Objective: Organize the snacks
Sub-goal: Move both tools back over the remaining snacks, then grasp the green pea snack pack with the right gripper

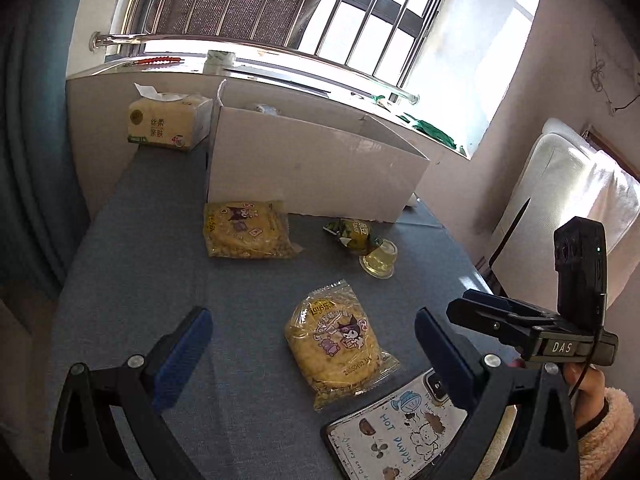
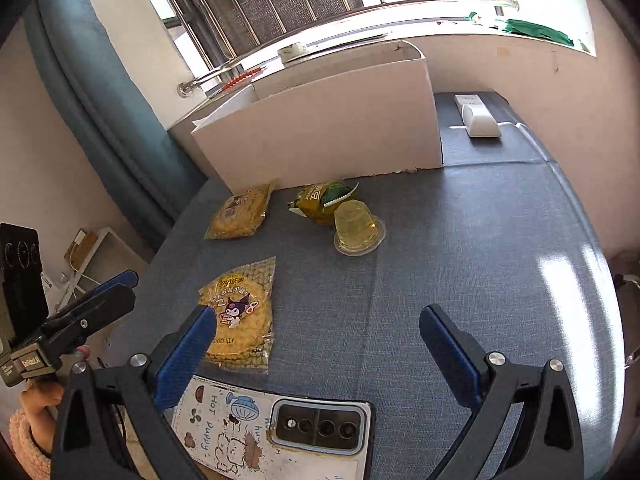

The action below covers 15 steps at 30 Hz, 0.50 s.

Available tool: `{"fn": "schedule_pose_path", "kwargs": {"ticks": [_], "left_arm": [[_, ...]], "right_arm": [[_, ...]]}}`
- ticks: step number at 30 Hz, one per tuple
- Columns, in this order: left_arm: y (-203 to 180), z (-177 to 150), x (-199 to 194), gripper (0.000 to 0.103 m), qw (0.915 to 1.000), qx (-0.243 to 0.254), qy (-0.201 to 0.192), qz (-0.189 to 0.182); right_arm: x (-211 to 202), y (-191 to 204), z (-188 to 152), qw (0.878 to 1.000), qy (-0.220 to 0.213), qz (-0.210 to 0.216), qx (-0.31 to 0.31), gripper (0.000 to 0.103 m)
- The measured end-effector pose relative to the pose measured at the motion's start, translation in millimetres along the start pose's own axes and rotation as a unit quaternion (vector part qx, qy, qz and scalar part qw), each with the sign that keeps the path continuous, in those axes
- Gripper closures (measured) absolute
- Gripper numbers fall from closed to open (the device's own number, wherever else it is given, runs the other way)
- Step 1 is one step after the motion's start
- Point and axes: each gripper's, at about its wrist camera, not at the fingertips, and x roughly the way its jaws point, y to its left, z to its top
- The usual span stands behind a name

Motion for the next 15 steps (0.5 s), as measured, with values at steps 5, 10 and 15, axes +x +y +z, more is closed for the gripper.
{"fn": "schedule_pose_path", "kwargs": {"ticks": [5,10,15], "left_arm": [[6.4,-4.4,-0.6,0.000,1.0000,-0.008,-0.001,0.002],[13.8,-7.0,-2.8,0.000,0.9998,-0.016,-0.001,0.007],[21.0,-7.8,-2.3,0.000,0.9995,-0.026,0.003,0.014]], "right_arm": [[28.0,13.6,38.0,0.999,0.005,-0.014,-0.048,0.000],[68.4,16.4,73.2,0.998,0.037,-0.009,-0.044,0.000],[112.0,10.7,89.4,0.994,0.086,-0.039,-0.051,0.000]]}}
